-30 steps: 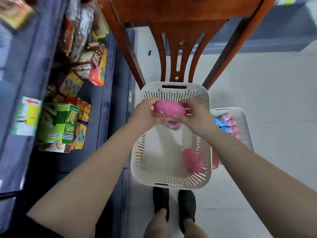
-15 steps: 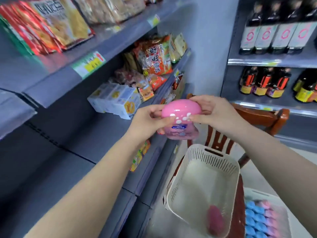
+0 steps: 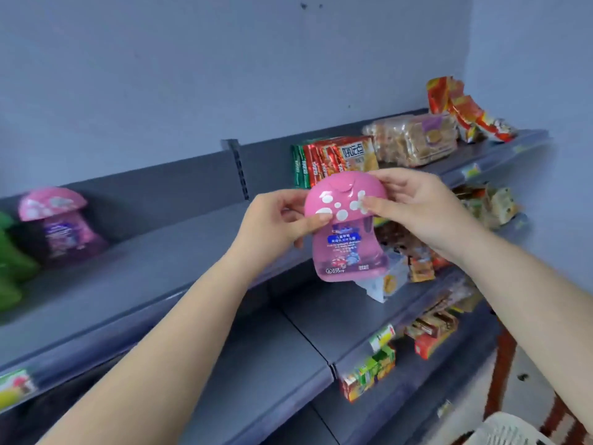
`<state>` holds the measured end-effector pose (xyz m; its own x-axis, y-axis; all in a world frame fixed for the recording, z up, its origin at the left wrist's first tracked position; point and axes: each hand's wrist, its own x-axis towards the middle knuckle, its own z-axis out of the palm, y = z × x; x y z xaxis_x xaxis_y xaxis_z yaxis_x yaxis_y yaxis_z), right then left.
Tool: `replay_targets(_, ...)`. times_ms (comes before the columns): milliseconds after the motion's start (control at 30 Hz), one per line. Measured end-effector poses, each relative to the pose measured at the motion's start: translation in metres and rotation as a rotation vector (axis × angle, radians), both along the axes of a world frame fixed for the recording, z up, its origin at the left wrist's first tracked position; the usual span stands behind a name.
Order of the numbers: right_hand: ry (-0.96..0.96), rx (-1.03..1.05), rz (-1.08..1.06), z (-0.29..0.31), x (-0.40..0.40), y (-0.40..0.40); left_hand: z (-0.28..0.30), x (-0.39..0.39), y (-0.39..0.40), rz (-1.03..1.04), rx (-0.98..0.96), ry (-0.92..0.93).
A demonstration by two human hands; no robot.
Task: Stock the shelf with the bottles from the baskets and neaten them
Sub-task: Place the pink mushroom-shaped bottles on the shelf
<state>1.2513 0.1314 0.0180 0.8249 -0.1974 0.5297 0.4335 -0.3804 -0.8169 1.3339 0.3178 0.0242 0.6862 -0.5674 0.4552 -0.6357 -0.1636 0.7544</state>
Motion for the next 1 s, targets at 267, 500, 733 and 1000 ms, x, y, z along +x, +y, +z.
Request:
replay_targets(267,-0.106,-0.047,0.262,0.051,0.068,0.116,0.049,0.029,0.133,0.234,-0.034,-0.132)
replay_targets(500,-0.106,-0.074,0.420,0.074,0.123,0.212,0.080,0.053,0.236,0.431,0.117,-0.238)
replay_targets(733,-0.106,-0.157,0.415,0.086,0.185,0.287,0.111,0.100,0.311,0.609,0.450,-0.322)
replay_targets(1000,-0.043,-0.292,0.361,0.075,0.262,0.331,0.118,0.165,0.348,0.639,0.697,-0.250)
